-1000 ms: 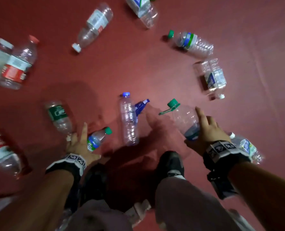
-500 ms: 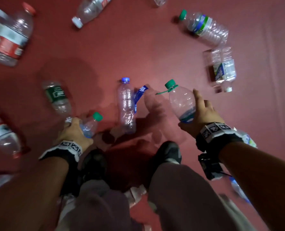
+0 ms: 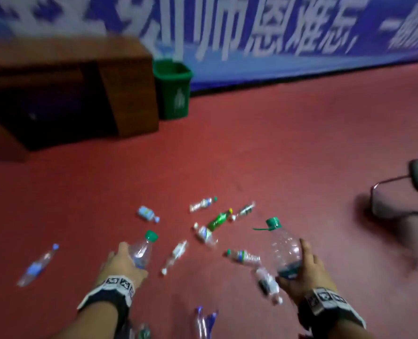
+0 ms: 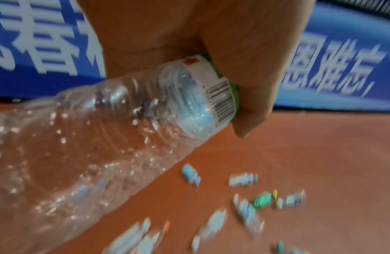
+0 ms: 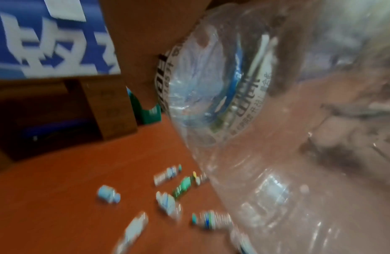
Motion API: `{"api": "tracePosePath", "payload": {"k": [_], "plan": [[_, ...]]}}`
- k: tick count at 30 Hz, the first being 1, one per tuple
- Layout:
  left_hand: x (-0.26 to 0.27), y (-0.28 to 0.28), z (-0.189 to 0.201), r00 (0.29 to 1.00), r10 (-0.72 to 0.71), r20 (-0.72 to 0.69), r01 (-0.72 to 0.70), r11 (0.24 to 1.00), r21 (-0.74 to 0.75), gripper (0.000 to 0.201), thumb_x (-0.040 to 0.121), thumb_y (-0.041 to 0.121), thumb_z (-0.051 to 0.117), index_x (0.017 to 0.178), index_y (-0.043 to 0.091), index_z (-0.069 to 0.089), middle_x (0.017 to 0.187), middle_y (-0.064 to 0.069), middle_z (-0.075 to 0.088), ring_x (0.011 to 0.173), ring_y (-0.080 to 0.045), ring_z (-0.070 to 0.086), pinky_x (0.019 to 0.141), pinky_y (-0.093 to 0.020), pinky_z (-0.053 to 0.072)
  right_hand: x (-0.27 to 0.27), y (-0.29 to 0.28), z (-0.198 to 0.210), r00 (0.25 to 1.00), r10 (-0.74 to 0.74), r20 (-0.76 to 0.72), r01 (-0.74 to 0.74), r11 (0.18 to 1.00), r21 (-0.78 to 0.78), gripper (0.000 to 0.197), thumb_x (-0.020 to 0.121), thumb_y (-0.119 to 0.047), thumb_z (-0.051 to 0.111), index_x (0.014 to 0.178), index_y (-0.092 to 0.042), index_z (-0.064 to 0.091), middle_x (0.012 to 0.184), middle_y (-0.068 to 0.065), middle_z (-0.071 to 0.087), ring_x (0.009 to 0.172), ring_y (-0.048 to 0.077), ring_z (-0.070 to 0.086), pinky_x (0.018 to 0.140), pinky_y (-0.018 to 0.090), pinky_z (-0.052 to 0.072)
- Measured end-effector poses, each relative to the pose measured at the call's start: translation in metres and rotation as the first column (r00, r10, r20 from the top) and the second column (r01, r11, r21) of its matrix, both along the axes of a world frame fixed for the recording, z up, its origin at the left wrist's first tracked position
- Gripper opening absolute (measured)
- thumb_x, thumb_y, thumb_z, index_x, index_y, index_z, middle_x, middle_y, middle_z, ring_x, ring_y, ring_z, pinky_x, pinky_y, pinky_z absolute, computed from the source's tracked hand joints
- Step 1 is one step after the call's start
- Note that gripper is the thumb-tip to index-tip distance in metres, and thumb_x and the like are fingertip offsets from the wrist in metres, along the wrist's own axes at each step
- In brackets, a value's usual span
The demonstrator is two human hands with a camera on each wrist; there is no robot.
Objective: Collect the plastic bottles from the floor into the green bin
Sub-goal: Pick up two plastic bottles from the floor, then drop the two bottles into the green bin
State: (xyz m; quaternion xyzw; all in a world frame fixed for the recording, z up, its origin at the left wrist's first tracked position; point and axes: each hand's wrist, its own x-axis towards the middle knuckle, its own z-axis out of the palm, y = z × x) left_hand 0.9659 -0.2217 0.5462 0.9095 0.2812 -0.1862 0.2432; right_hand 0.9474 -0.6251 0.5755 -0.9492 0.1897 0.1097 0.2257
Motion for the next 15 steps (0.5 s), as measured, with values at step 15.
{"api": "tracePosePath", "payload": {"k": [15], "plan": [[0.204, -0.114, 0.386, 0.738, -0.188, 0.648, 0.075, 0.977, 0.198, 0.071, 0.059, 0.038, 0.080, 0.116, 0.022, 0.041, 0.118, -0.009, 0.053, 0.109, -0.034, 0.057, 0.092, -0.043, 0.050, 0.189, -0.047, 0.322, 0.821, 0.083, 0.565, -0.014, 0.992, -0.126, 0.121, 0.065, -0.049, 0.077, 0.151, -0.043, -0.008, 0.130, 0.003, 0.041, 0.113, 0.030, 0.053, 0.084, 0.043, 0.054]]}}
